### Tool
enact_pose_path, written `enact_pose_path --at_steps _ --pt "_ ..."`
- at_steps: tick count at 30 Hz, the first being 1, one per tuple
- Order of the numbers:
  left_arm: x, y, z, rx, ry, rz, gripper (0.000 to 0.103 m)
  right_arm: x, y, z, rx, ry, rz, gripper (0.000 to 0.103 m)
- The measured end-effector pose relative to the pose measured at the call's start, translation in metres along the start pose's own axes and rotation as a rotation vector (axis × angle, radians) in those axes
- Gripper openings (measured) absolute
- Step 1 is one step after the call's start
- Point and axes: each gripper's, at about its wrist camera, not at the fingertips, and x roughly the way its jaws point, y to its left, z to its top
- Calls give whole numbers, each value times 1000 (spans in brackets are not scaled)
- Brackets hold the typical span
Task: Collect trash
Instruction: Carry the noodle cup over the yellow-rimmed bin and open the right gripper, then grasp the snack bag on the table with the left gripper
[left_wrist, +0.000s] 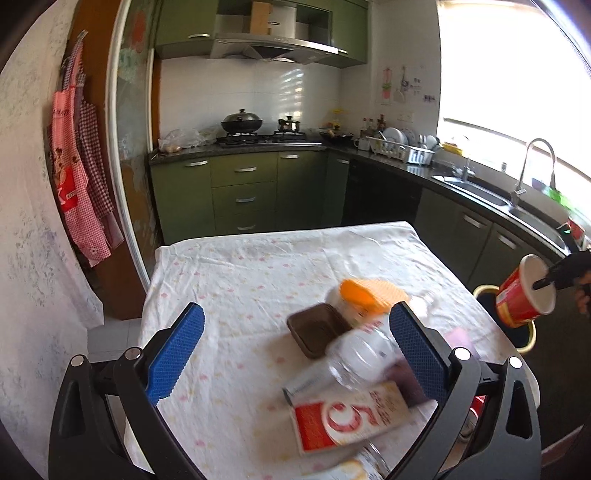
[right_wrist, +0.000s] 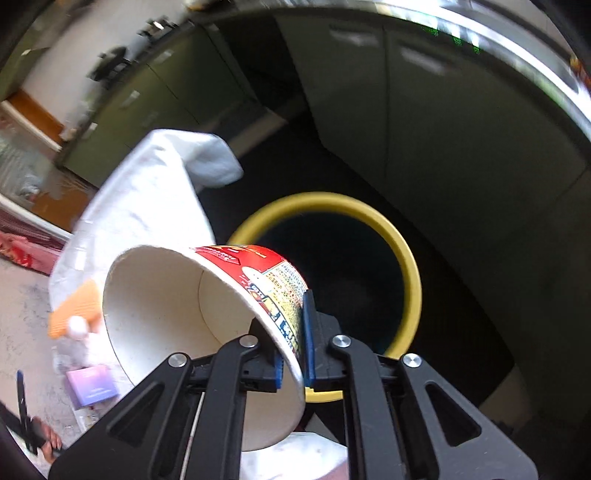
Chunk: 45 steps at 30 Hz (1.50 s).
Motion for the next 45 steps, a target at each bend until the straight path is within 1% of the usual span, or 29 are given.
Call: enact_pose_path --at_steps 5,9,10,11,12,14,16,18,20,22,24,27,29,32,33,34,36,38,40,41,45 --pt "-12 -28 -6 54 26 -13 99 51 -14 13 17 77 -20 9" --pt "-17 -48 -7 95 42 -23 99 74 -20 19 37 107 -16 9" --pt "-18 -53 -7 105 44 -27 99 79 -22 21 48 113 -14 11" --pt "-18 -57 -7 116 45 -32 99 84 -25 22 57 130 -9 14" --pt "-18 -62 -7 129 47 -39 99 88 -27 23 68 139 -1 28" --pt "-19 -73 -7 150 49 -56 99 87 -29 22 59 122 -21 49" --pt "-16 -79 -5 164 55 -75 99 79 -30 19 44 98 -16 49" --pt "-15 -87 -6 183 61 -100 99 68 -27 13 31 77 18 49" --pt "-16 -93 -7 201 63 -128 99 49 -16 2 -11 54 52 49" --pt "-18 -99 -10 220 73 -183 99 32 -6 -9 -44 40 96 51" --pt "-21 -102 -13 245 88 -252 99 17 3 -19 -81 22 127 55" --pt "-29 -101 -22 296 112 -312 99 -3 18 -37 -140 -3 153 58" --pt "-33 -100 -31 330 143 -298 99 -11 29 -54 -169 -17 176 58" --pt "-34 -91 -48 346 208 -207 99 -20 41 -66 -193 -34 196 60" --pt "-31 -86 -56 324 240 -151 99 -13 46 -69 -199 -38 201 61" --pt "-29 -82 -60 309 255 -131 99 -14 49 -72 -206 -39 210 61" --pt "-26 -72 -71 285 283 -125 99 -12 59 -76 -221 -32 228 61" --pt "-23 -68 -79 301 299 -130 99 -7 66 -77 -236 -26 228 61" --pt "-20 -63 -89 328 319 -198 99 -5 66 -82 -261 -15 224 61" --pt "-17 -61 -94 343 344 -238 99 -5 68 -85 -267 -10 224 61" --pt "-4 -57 -104 387 404 -359 99 -4 67 -90 -277 -7 221 62"
